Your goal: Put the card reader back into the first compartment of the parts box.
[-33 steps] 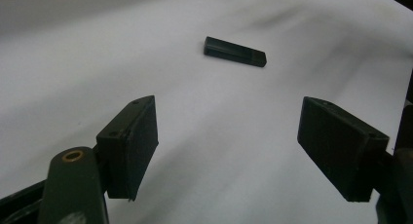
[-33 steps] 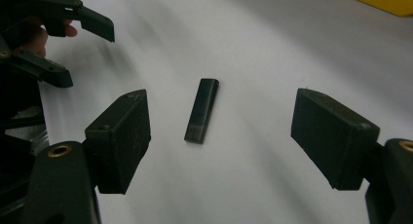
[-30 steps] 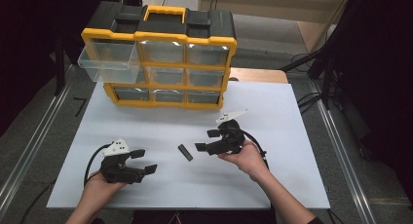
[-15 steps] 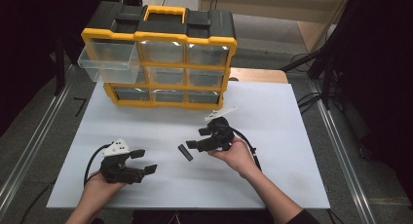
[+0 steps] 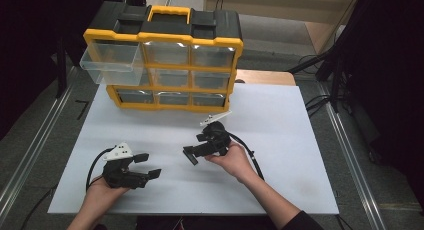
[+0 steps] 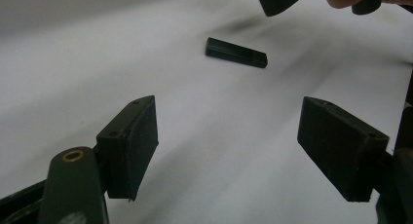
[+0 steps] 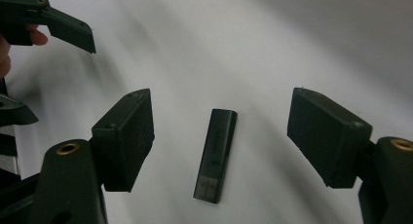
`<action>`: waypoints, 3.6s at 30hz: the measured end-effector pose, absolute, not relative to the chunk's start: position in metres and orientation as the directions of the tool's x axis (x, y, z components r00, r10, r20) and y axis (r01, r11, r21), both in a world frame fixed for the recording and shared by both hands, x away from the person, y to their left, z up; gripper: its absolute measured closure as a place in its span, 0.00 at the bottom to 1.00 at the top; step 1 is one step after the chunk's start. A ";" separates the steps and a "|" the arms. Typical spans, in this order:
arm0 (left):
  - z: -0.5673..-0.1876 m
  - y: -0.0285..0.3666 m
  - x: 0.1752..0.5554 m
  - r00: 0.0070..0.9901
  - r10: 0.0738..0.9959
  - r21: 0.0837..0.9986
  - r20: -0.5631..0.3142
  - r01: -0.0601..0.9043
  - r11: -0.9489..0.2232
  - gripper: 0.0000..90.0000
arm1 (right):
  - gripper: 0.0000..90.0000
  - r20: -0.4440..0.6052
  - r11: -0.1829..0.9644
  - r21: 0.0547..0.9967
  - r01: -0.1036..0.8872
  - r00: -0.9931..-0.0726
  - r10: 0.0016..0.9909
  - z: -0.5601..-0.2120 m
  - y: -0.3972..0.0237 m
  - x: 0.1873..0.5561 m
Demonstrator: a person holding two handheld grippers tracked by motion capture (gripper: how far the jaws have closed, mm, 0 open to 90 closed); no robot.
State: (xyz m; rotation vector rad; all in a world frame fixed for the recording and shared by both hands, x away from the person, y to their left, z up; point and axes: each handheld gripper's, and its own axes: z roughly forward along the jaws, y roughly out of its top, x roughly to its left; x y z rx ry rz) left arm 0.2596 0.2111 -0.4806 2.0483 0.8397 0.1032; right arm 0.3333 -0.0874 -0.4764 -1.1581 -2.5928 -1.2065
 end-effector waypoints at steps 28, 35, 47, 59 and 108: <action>-0.480 0.211 0.259 0.766 0.599 0.768 -0.233 0.523 -0.369 0.27 | 0.69 0.202 0.512 0.580 0.634 -0.720 0.664 -0.500 -0.060 0.316; -0.480 0.211 0.259 0.767 0.598 0.766 -0.232 0.523 -0.374 0.27 | 0.78 0.202 0.528 0.589 0.611 -0.745 0.636 -0.501 -0.067 0.321; -0.480 0.213 0.259 0.766 0.599 0.767 -0.234 0.524 -0.371 0.27 | 0.79 0.318 0.511 0.560 0.652 -0.739 0.594 -0.496 -0.079 0.334; -0.480 0.213 0.259 0.766 0.597 0.767 -0.238 0.526 -0.368 0.27 | 0.79 0.334 0.567 0.597 0.568 -0.818 0.468 -0.472 -0.093 0.340; -0.481 0.213 0.260 0.763 0.596 0.768 -0.250 0.531 -0.359 0.27 | 0.79 0.318 0.643 0.662 0.384 -0.921 0.223 -0.382 -0.070 0.388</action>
